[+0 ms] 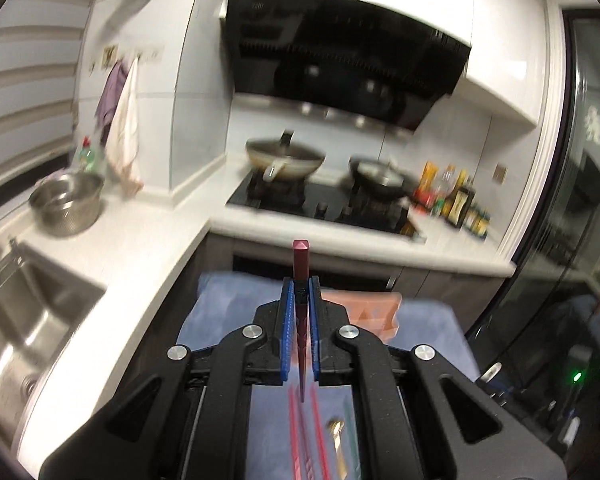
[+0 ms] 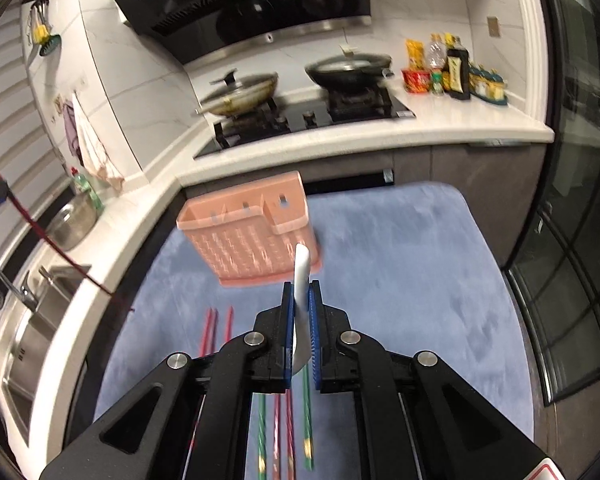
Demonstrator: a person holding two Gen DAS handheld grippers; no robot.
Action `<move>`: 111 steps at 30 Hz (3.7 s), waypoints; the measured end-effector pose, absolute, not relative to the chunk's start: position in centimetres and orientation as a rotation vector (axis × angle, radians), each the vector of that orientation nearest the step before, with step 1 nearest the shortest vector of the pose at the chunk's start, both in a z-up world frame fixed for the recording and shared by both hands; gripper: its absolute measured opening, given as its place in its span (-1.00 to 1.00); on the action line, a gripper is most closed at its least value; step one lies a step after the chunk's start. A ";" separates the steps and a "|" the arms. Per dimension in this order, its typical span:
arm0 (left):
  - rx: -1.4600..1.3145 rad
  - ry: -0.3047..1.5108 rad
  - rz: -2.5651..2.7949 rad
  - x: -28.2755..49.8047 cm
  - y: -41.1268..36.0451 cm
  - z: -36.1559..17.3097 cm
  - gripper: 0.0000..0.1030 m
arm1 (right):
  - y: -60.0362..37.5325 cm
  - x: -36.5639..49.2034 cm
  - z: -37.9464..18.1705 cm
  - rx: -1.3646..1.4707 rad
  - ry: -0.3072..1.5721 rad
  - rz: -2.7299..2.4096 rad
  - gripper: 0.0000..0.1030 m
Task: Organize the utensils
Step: 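Lift the chopstick and spoon into the pink basket and open both tools, then withdraw both open tools from the basket back over the utensils, then grasp a green chopstick with the right tool while the left tool grasps a red chopstick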
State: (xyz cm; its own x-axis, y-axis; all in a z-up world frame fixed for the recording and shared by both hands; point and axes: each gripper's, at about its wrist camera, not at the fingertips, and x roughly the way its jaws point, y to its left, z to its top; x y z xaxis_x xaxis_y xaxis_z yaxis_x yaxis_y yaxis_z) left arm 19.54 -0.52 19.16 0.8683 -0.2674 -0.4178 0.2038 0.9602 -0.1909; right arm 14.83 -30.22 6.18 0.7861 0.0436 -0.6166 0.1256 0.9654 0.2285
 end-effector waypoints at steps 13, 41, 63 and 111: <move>-0.142 0.404 -0.244 30.5 -5.4 20.1 -0.87 | -29.9 28.6 9.0 0.232 0.585 -0.036 -0.86; -0.151 0.563 -0.144 34.2 -4.0 11.9 -0.13 | -30.0 31.7 4.3 0.202 0.656 -0.048 -0.56; -0.096 0.781 -0.132 16.9 1.2 2.0 0.00 | -26.9 9.7 -1.1 0.080 0.768 -0.091 -0.18; -0.066 1.023 -0.169 10.9 -1.7 -10.3 0.14 | -24.9 8.7 -13.3 0.139 0.992 -0.063 -0.86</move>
State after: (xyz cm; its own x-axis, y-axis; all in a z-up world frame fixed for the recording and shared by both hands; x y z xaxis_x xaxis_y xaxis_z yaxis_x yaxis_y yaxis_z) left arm 10.94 -1.68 -10.26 0.5088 -0.1711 -0.8437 0.1098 0.9849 -0.1336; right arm 8.73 -24.88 -13.34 0.5461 0.0100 -0.8377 0.1166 0.9893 0.0878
